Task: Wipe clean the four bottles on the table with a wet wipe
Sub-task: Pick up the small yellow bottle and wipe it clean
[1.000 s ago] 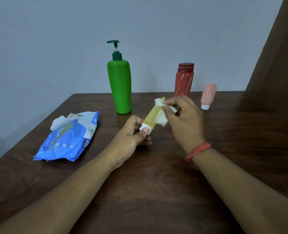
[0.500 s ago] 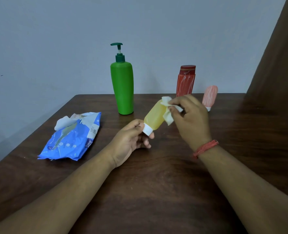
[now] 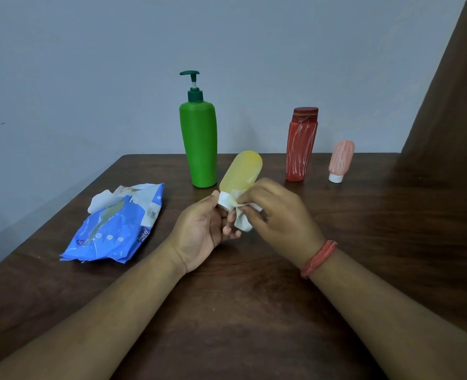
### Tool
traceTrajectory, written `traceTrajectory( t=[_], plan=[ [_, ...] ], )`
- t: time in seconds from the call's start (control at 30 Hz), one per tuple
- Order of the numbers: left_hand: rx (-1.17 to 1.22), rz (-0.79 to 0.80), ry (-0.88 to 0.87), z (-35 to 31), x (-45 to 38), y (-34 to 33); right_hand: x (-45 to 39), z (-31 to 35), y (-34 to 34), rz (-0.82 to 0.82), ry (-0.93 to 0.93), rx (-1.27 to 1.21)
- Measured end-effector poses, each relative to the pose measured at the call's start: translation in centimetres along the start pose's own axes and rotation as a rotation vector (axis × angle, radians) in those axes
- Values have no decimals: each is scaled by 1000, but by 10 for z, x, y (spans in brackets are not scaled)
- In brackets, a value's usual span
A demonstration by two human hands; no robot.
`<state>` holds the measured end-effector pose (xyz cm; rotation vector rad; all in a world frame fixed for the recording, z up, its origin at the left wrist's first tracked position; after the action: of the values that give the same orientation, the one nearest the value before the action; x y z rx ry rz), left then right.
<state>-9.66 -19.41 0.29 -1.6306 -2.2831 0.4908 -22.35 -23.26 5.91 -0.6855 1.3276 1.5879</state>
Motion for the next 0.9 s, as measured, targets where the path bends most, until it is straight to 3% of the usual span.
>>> traceTrajectory(
  t=[0.3,0.53,0.67,0.8,0.9],
  plan=[
    [-344,-119,-167,2,-1,2,-5,10,5,34,116,141],
    [-20,-23,-112,-5,3,-3,-5,-1,10,26,127,183],
    [13,112,-8,0,5,-5,-5,-31,24,-208,-241,29],
    [-56,222,24,5,7,-9,-4,-60,21,-388,-721,-558],
    [-103,229,21,7,7,-11,-6,-67,21,-375,-821,-887]
  ],
)
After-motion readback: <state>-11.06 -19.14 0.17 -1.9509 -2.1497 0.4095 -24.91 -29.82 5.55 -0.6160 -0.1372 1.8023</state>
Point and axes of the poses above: each hand's wrist, its own x-axis away from the middle knuckle, its own y-axis out of the back of the hand, z = x × y, the point moved 6 cm from there along -x, towards the middle knuckle, and after that the axes turned 12 degrees about -z, right-handed, at the moved point
